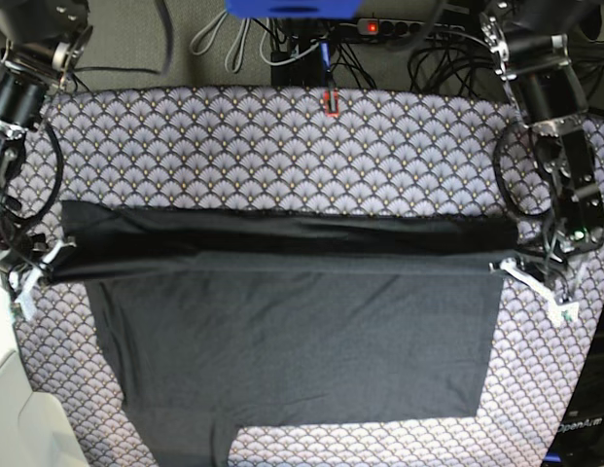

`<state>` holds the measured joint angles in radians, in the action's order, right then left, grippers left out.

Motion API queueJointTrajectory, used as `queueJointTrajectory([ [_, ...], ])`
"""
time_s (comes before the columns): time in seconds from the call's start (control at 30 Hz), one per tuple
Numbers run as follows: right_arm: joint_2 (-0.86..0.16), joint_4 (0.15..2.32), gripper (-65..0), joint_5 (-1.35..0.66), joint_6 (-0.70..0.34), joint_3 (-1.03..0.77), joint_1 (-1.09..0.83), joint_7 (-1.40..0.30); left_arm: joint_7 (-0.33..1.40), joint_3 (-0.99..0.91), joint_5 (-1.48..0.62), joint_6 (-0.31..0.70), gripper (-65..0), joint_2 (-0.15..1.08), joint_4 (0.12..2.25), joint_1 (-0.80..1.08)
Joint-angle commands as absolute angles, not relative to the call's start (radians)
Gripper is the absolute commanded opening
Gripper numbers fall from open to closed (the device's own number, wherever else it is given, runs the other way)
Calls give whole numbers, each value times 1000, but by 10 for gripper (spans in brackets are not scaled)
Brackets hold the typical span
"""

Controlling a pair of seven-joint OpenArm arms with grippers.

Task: Fold the T-shirt properly
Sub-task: 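Carry both held corners toward the hem, folding the collar section over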

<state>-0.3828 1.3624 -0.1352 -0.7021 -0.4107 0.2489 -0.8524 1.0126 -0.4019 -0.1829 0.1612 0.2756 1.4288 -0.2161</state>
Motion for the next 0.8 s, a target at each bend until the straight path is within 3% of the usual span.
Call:
queueJointTrajectory([
  [0.0,-403,1377,-650,-147,-698,-409,271,-829,975,-403,-182,159,-646,286,1448,-246],
  [0.47,-400,1376,-649,-147,-698,-404,285,-811,934,-401,-182,157,-645,286,1448,-251],
  [0.57,-400,1376,-610,-147,-698,-403,285,-814,940,-404,-182,153,-634,286,1448,-251],
  [0.77,-401,1376,-423,-147,-698,-366,283,-814,940,-409,-182,154,-421,289,1454,-251],
])
